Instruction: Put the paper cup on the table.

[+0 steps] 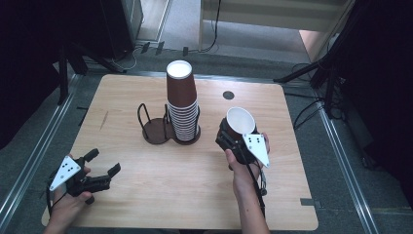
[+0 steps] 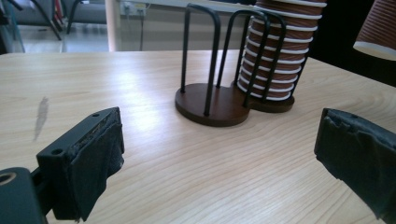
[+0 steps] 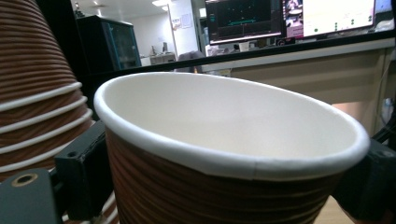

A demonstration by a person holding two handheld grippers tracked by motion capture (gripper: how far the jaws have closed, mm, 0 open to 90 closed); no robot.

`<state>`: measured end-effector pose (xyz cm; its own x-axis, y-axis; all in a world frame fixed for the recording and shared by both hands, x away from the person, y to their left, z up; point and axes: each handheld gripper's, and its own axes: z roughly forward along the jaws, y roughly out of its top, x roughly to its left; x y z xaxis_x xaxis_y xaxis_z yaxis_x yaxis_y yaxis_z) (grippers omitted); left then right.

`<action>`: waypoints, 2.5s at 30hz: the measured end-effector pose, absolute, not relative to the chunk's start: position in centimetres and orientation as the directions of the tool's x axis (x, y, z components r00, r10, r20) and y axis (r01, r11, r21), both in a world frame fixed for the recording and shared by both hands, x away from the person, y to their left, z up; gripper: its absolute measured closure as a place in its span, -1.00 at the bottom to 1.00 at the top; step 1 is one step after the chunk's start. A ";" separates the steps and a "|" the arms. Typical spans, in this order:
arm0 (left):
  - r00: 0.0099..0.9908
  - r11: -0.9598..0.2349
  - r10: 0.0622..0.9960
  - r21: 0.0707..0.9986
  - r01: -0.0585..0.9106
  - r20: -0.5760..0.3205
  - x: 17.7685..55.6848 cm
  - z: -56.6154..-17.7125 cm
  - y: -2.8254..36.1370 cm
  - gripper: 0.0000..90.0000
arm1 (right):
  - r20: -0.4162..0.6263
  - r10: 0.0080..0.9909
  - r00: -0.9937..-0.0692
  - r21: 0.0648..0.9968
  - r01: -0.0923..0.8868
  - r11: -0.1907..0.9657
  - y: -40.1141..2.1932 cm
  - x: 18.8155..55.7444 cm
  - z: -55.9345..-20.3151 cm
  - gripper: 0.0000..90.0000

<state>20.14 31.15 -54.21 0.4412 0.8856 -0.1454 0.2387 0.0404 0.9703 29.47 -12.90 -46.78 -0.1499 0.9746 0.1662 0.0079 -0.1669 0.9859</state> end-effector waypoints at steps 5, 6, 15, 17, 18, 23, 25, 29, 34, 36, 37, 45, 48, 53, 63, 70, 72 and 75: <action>0.429 0.032 0.893 0.969 0.246 -0.138 19.9 -54.4 31.9 -0.95 | 0.108 0.984 -0.144 0.994 0.000 -0.110 -13.9 30.6 -47.3 -0.78; 0.420 0.024 0.898 0.969 0.247 -0.129 19.8 -54.5 32.1 -0.95 | 0.104 0.983 -0.151 0.994 0.000 -0.106 -14.0 30.8 -47.4 -0.77; 0.396 0.042 0.907 0.966 0.254 -0.143 19.9 -55.1 32.3 -0.95 | 0.082 0.985 -0.149 0.996 0.038 -0.077 -14.7 32.1 -47.8 -0.77; 0.398 0.036 0.907 0.967 0.251 -0.137 19.9 -55.2 32.5 -0.95 | 0.075 0.989 -0.125 0.997 0.038 -0.071 -14.9 32.9 -48.2 -0.78; 0.397 0.037 0.907 0.967 0.253 -0.138 19.9 -55.2 32.5 -0.95 | 0.080 0.989 -0.123 0.996 0.039 -0.075 -15.0 33.0 -48.3 -0.78; 0.393 0.044 0.908 0.966 0.253 -0.144 19.9 -55.3 32.7 -0.95 | 0.068 0.991 -0.117 0.997 0.051 -0.063 -15.6 34.0 -48.8 -0.79; 0.391 0.052 0.908 0.965 0.256 -0.153 20.0 -55.3 32.8 -0.95 | 0.066 0.993 -0.101 0.997 0.058 -0.060 -15.8 34.5 -49.1 -0.79; 0.387 0.063 0.908 0.965 0.256 -0.161 20.0 -55.3 33.1 -0.95 | 0.043 0.997 -0.070 0.997 0.075 -0.038 -16.2 35.4 -49.8 -0.79; 0.379 0.079 0.908 0.961 0.264 -0.178 20.1 -55.3 33.1 -0.95 | -0.004 0.999 -0.041 0.995 0.098 0.008 -16.5 36.5 -50.7 -0.80; 0.380 0.077 0.908 0.962 0.263 -0.177 20.1 -55.3 33.1 -0.95 | -0.019 0.999 -0.029 0.994 0.108 0.022 -16.7 36.9 -51.1 -0.80; 0.382 0.069 0.908 0.963 0.262 -0.169 20.1 -55.3 33.0 -0.95 | -0.025 0.999 -0.027 0.993 0.113 0.028 -16.7 37.0 -51.3 -0.80; 0.376 0.075 0.910 0.960 0.270 -0.177 20.1 -55.3 32.9 -0.95 | -0.070 0.997 -0.007 0.990 0.123 0.071 -16.7 37.4 -52.0 -0.80; 0.367 0.078 0.913 0.960 0.269 -0.177 20.1 -55.3 32.9 -0.95 | -0.080 0.997 0.000 0.989 0.126 0.079 -16.7 37.5 -52.2 -0.80; 0.364 0.088 0.912 0.958 0.273 -0.187 20.1 -55.3 33.0 -0.95 | -0.087 0.996 -0.003 0.989 0.124 0.087 -16.7 37.4 -52.4 -0.80; 0.362 0.109 0.907 0.952 0.287 -0.213 20.2 -55.3 33.2 -0.95 | -0.103 0.995 -0.012 0.985 0.136 0.104 -16.7 37.4 -53.1 -0.80; 0.327 0.065 0.929 0.947 0.315 -0.172 20.2 -55.2 32.8 -0.95 | -0.084 0.996 -0.019 0.983 0.161 0.086 -17.0 37.4 -53.5 -0.82; 0.316 0.064 0.933 0.946 0.318 -0.169 20.2 -55.2 32.8 -0.95 | -0.076 0.997 -0.018 0.983 0.166 0.077 -17.0 37.3 -53.4 -0.82; 0.315 0.063 0.934 0.947 0.316 -0.167 20.2 -55.2 32.8 -0.95 | -0.081 0.997 -0.021 0.983 0.163 0.083 -17.0 37.2 -53.4 -0.82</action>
<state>20.20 32.79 -55.21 0.3146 0.9344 -0.1670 0.3165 0.0626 0.9465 37.25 -17.04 -53.39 -0.0206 0.9965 -0.0808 0.1633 0.0830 0.9831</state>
